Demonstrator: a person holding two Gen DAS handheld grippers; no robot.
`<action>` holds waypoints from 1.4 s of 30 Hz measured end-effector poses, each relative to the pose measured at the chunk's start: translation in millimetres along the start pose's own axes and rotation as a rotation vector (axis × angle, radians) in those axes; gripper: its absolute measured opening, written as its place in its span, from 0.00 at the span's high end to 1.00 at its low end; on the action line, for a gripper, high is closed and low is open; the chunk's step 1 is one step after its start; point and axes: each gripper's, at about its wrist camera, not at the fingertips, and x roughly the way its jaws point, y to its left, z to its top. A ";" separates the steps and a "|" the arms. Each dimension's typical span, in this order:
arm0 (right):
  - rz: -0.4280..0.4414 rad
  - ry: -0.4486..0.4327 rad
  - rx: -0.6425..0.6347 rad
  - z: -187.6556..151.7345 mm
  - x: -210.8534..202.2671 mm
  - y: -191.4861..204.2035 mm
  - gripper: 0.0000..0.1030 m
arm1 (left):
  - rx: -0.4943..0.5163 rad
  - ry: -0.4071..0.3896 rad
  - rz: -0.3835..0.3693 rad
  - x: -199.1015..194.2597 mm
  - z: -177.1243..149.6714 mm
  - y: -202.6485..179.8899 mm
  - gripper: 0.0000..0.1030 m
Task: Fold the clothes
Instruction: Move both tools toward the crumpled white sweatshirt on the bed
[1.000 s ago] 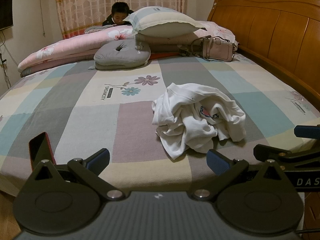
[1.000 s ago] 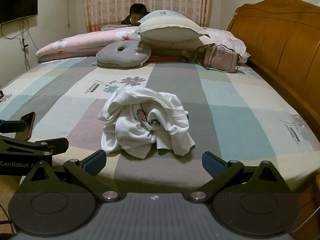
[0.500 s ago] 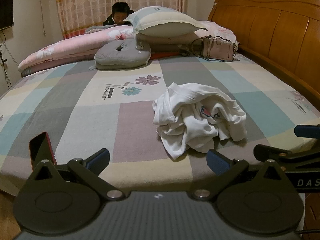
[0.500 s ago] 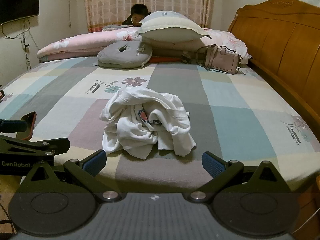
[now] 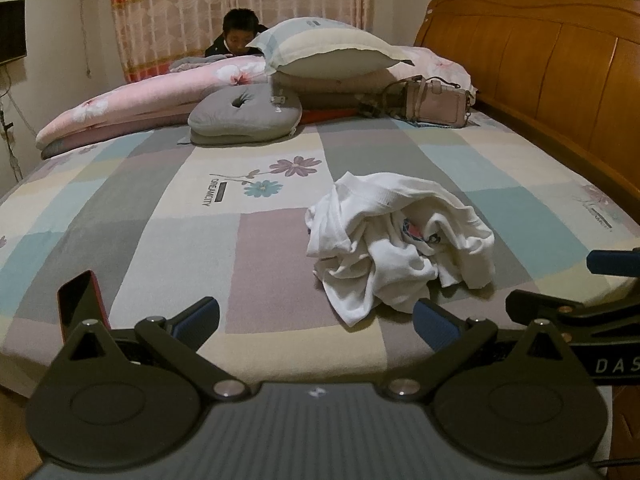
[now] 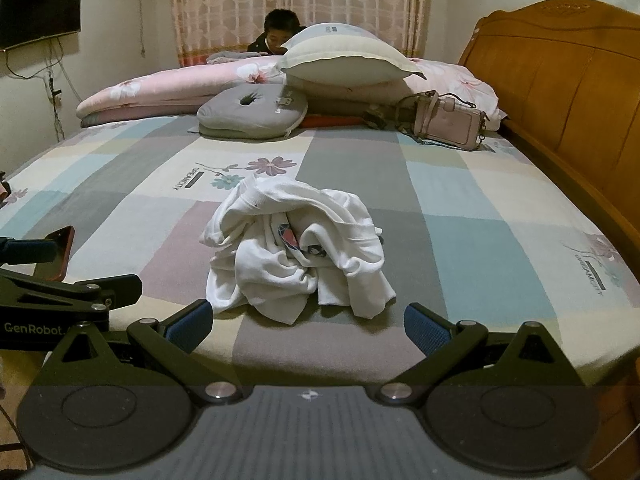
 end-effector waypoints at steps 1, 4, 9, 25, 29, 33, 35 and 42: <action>0.001 0.000 -0.001 0.2 0.6 -0.1 0.00 | 0.000 0.001 -0.002 1.2 0.1 0.1 0.01; 0.010 0.000 -0.010 0.8 3.0 -0.1 0.00 | 0.001 0.008 -0.009 5.7 0.4 -0.5 0.01; 0.035 0.000 -0.010 1.2 6.0 -2.1 0.00 | 0.001 0.022 -0.032 13.1 1.2 -2.0 0.01; 0.072 0.026 -0.046 3.3 21.3 -6.9 0.00 | 0.064 0.014 -0.073 31.4 2.7 -4.9 0.01; 0.096 -0.006 -0.071 2.9 20.5 -5.4 0.00 | 0.080 -0.013 -0.079 31.7 3.9 -4.5 0.01; 0.111 -0.027 -0.095 7.8 20.5 -1.6 0.00 | 0.096 -0.040 -0.085 32.0 5.2 -4.1 0.01; 0.116 -0.027 -0.103 10.8 22.5 0.1 0.00 | 0.081 -0.041 -0.091 33.8 5.7 0.0 0.01; 0.136 -0.014 -0.113 14.7 33.3 3.1 0.00 | 0.067 -0.015 -0.089 41.6 7.8 8.5 0.01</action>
